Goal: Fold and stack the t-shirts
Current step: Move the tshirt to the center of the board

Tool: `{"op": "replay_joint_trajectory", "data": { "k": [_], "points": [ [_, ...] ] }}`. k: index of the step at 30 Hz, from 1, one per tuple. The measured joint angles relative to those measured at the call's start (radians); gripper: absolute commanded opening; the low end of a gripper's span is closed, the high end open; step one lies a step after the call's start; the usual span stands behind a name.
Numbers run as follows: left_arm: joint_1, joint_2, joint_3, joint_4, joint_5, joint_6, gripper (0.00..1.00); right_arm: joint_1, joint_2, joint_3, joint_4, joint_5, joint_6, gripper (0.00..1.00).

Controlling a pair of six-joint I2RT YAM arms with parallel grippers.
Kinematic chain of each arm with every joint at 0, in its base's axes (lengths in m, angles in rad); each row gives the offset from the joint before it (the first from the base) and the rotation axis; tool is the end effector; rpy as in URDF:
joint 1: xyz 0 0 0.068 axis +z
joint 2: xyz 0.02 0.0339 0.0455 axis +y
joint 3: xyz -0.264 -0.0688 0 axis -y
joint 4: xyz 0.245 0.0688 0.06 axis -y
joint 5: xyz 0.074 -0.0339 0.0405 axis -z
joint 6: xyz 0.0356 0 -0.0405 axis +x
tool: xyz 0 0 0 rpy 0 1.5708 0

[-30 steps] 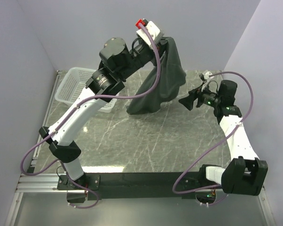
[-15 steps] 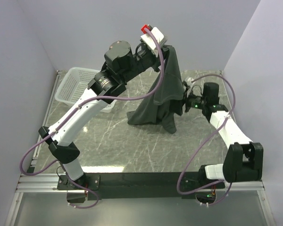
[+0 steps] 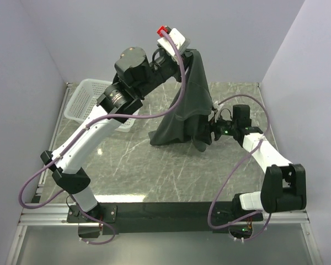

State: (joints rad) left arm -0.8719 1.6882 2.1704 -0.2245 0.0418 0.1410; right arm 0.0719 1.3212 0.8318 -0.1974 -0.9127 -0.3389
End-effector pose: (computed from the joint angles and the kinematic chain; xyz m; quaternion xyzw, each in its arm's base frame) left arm 0.2215 -0.2659 0.5704 0.3105 0.5256 -0.2949 0.7351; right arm 0.2706 0.0477 0.2464 -0.3500 0.7559 0.3437 0.4336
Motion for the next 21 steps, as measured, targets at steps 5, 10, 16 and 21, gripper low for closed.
{"op": "replay_joint_trajectory", "data": {
  "k": [5, 10, 16, 21],
  "points": [
    [0.000, -0.020, 0.000, 0.000, -0.016, 0.005, 0.01, 0.007, 0.071, 0.000, -0.026, 0.051, -0.030, 0.77],
    [0.000, -0.043, -0.004, 0.002, -0.022, 0.019, 0.01, 0.007, 0.147, 0.021, -0.056, 0.085, -0.076, 0.74],
    [0.000, -0.058, -0.015, 0.003, -0.025, 0.022, 0.01, 0.044, 0.265, 0.116, -0.082, 0.073, -0.121, 0.73],
    [0.000, -0.065, -0.029, 0.002, -0.030, 0.023, 0.01, 0.095, 0.320, 0.185, -0.081, 0.066, -0.137, 0.58]
  ]
}}
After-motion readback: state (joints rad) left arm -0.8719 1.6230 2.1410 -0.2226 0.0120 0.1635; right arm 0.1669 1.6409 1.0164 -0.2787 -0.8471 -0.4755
